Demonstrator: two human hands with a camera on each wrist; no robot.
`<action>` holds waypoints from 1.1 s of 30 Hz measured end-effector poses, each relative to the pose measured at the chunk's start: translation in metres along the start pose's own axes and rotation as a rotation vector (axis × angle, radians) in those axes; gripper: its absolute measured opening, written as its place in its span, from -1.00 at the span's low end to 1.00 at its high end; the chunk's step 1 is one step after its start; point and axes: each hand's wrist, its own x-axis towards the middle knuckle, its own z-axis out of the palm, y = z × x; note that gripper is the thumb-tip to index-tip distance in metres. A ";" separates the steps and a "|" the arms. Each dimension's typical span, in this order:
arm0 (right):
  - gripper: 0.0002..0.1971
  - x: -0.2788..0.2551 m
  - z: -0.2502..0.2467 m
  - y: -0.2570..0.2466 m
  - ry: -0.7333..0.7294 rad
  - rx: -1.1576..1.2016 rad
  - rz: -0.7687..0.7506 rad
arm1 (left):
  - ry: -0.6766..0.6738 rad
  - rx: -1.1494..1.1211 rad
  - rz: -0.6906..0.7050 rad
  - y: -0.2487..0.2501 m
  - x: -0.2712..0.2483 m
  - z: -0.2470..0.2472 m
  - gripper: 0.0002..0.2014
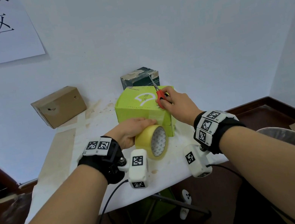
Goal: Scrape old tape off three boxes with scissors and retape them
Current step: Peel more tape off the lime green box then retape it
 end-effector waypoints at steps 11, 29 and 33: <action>-0.73 0.001 0.003 0.003 0.012 0.001 0.010 | 0.029 0.009 -0.040 0.000 0.006 0.006 -0.92; -0.75 -0.001 0.002 0.002 0.029 0.028 -0.004 | 0.084 -0.031 0.012 -0.009 0.017 0.009 -0.82; -0.74 -0.002 -0.001 -0.002 0.007 0.040 -0.012 | 0.100 -0.020 0.009 -0.009 0.017 0.010 -0.80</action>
